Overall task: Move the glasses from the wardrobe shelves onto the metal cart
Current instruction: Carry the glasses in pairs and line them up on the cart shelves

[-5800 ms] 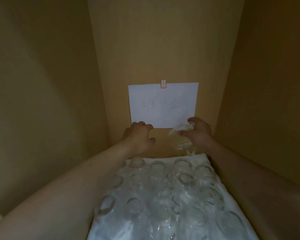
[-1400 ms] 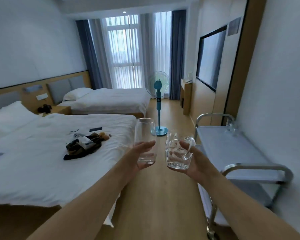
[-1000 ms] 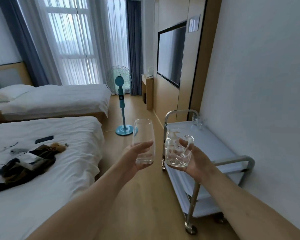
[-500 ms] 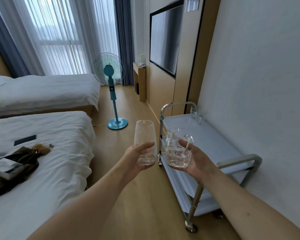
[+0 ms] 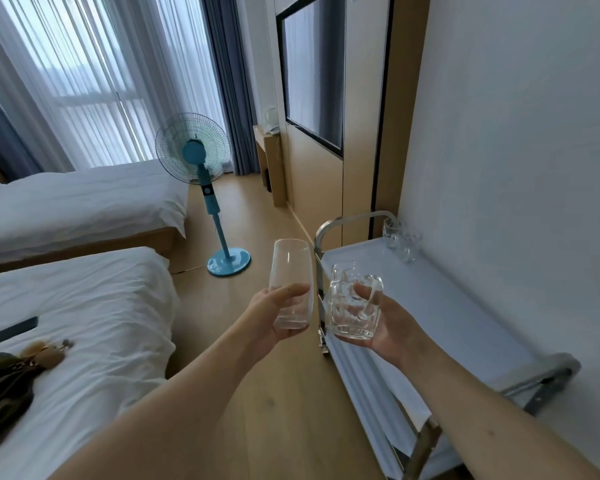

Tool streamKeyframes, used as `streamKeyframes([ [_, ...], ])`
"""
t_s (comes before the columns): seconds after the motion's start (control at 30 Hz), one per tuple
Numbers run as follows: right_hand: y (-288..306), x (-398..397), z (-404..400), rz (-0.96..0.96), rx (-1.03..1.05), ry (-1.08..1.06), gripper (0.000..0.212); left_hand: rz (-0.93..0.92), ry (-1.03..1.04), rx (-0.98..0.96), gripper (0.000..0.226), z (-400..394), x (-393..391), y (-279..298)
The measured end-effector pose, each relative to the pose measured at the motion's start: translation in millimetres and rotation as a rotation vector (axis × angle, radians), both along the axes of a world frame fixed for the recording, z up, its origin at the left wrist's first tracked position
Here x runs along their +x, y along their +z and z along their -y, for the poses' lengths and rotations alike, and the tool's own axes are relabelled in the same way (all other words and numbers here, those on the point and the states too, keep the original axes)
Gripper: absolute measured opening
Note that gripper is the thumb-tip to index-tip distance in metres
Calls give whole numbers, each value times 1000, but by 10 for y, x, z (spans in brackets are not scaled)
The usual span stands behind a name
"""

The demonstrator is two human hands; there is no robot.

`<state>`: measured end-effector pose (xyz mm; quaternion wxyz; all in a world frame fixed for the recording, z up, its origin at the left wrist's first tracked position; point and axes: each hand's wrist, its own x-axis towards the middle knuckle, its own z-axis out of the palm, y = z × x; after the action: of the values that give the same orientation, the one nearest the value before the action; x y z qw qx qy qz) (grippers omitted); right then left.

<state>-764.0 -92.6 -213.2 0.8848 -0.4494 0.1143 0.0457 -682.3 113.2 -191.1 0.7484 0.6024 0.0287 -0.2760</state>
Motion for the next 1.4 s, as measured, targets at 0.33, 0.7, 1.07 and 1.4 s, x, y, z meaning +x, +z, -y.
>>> streamKeyframes([
  [0.33,-225,593,459,-67,128,-16,34,-58,-142,51,76,563,752,-257],
  [0.7,-355,1380,687,-194,71,-356,27,-115,-383,27,93,1090,2001,-487],
  [1.07,-598,2169,693,-284,25,-676,66,-236,-570,59,68,1485,3135,-572],
  [1.4,-1094,2376,745,-405,139,-809,46,-353,-719,111,74,1793,3620,-917],
])
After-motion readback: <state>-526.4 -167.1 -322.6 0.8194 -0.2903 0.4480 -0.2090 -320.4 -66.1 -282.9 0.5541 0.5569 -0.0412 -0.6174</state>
